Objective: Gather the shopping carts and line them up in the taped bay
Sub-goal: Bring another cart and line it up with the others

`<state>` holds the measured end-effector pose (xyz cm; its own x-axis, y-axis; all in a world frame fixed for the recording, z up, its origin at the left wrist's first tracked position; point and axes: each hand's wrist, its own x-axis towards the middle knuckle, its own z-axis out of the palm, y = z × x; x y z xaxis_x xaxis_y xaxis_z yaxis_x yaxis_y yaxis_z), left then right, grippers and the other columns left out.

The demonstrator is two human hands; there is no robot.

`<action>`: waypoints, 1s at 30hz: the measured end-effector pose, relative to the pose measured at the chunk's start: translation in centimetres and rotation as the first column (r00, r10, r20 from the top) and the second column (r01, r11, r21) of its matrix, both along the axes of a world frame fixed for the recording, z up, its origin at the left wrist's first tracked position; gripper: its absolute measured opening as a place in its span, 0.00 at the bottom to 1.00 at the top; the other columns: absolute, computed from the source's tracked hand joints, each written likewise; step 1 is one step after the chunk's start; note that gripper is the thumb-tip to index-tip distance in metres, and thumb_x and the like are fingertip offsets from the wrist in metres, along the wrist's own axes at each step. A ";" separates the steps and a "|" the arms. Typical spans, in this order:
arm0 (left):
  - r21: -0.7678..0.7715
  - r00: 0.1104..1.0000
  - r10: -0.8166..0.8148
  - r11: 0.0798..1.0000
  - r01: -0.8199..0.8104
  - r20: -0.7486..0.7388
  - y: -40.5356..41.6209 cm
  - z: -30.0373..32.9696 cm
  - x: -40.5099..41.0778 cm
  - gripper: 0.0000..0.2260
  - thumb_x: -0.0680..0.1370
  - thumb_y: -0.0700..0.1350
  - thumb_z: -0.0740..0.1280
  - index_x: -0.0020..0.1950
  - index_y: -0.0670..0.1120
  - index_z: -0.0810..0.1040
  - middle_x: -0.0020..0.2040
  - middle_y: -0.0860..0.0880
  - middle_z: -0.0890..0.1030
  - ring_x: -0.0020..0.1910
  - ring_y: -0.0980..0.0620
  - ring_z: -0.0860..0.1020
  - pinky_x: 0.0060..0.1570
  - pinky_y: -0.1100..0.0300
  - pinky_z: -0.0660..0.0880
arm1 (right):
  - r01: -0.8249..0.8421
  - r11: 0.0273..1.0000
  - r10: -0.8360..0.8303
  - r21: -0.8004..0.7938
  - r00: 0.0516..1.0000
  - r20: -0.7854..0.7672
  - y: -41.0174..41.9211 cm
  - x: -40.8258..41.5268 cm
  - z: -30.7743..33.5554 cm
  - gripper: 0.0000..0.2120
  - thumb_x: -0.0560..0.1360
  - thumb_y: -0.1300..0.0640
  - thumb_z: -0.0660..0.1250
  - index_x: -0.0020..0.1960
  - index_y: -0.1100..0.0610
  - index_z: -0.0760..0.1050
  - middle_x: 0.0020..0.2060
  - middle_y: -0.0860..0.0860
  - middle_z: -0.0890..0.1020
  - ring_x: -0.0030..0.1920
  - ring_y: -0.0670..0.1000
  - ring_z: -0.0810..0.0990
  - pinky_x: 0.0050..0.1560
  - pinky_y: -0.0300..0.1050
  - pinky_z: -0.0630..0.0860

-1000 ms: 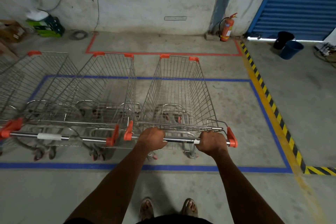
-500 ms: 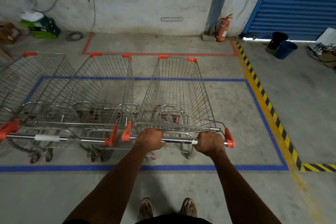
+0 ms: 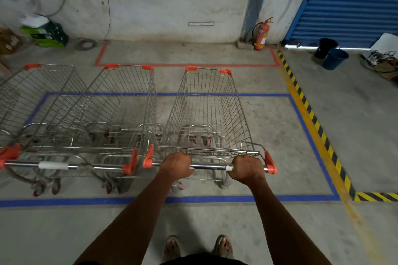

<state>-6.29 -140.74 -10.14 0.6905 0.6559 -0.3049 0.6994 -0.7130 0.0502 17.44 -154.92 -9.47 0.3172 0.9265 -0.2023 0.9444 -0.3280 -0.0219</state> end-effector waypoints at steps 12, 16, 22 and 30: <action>0.022 1.000 -0.001 1.000 0.001 0.010 0.1 -0.3 0.0 0.18 0.77 0.60 0.64 0.55 0.49 0.82 0.49 0.47 0.83 0.47 0.47 0.81 0.48 0.56 0.77 | -0.039 0.999 0.039 -0.002 0.999 0.024 0.2 0.1 -0.1 0.16 0.74 0.37 0.63 0.40 0.49 0.75 0.34 0.46 0.79 0.36 0.50 0.80 0.39 0.43 0.74; -0.006 0.999 0.019 1.000 -0.019 0.039 -0.1 -0.1 -0.1 0.16 0.77 0.58 0.65 0.56 0.49 0.81 0.48 0.48 0.83 0.46 0.48 0.80 0.47 0.56 0.77 | -0.073 0.997 0.074 -0.006 0.996 0.041 0.3 0.3 -0.3 0.19 0.74 0.35 0.62 0.43 0.51 0.78 0.38 0.49 0.84 0.41 0.52 0.84 0.40 0.44 0.73; -0.044 0.990 -0.016 0.999 0.022 0.138 -0.1 0.8 -0.5 0.13 0.76 0.54 0.68 0.57 0.50 0.76 0.50 0.50 0.79 0.44 0.52 0.74 0.44 0.57 0.72 | -0.141 0.990 0.141 0.024 0.990 0.024 0.2 0.9 0.2 0.30 0.70 0.25 0.56 0.43 0.50 0.80 0.36 0.47 0.83 0.39 0.49 0.82 0.39 0.42 0.75; -0.007 0.916 0.080 0.996 -0.084 0.394 -1.4 1.3 -3.9 0.12 0.74 0.50 0.70 0.56 0.49 0.75 0.53 0.51 0.77 0.55 0.50 0.76 0.57 0.55 0.71 | -0.356 0.922 0.370 0.152 0.927 -0.071 2.5 -0.4 2.6 0.31 0.75 0.21 0.50 0.37 0.47 0.72 0.29 0.44 0.76 0.31 0.42 0.75 0.33 0.39 0.70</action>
<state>-10.23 -142.10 -8.83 0.6967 0.7172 -0.0128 0.6808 -0.6555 0.3268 17.08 -152.43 -6.91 -0.0607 0.9949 -0.0806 0.9892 0.0491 -0.1383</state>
